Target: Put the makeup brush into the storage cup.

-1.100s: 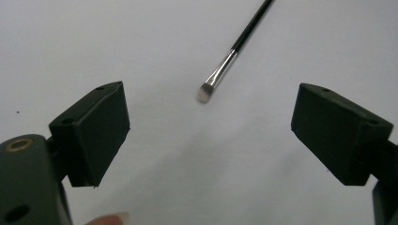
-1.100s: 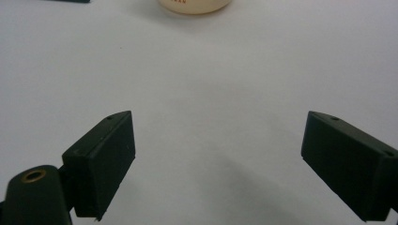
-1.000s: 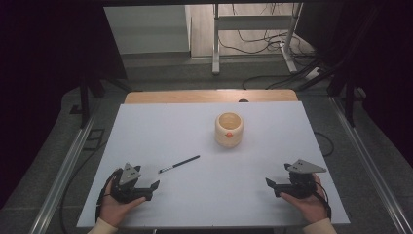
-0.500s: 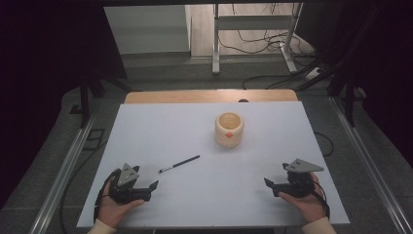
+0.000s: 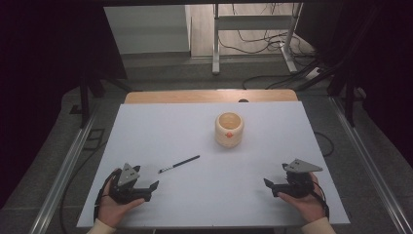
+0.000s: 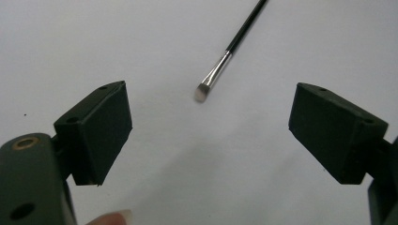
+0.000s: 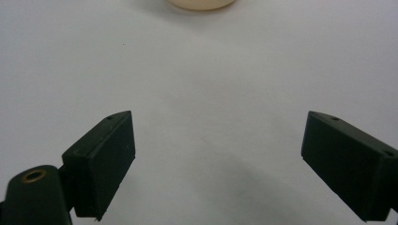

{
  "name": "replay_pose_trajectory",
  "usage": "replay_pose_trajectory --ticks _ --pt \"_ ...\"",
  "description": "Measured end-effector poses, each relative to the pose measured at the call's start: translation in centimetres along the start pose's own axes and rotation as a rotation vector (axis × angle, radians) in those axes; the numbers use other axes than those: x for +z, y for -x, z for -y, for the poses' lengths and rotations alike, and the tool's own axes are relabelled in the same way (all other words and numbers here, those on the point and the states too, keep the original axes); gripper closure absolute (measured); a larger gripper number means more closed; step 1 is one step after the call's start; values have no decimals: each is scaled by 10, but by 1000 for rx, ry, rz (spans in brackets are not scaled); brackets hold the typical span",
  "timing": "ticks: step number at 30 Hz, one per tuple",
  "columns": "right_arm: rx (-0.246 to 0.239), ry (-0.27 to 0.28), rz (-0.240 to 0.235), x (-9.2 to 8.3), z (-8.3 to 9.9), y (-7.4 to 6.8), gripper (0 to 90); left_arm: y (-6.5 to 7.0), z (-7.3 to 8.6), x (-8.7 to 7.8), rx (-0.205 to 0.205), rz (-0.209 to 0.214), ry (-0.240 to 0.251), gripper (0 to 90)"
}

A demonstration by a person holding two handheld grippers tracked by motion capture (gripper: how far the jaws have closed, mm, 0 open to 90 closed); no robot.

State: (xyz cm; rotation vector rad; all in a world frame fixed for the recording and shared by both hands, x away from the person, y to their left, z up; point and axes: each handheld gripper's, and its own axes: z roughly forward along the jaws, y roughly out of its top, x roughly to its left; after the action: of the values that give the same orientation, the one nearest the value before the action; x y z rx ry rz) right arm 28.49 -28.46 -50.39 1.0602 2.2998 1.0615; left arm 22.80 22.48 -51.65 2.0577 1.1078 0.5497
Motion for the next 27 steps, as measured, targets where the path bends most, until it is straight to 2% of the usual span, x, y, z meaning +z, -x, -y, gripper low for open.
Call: replay_pose_trajectory --ticks 18,27 --pt "1 1 3 -1 -1 -1 103 1 -13 -3 18 20 -11 148" --pt "5 1 0 0 -1 -1 103 -9 -24 -5 12 34 -18 156"
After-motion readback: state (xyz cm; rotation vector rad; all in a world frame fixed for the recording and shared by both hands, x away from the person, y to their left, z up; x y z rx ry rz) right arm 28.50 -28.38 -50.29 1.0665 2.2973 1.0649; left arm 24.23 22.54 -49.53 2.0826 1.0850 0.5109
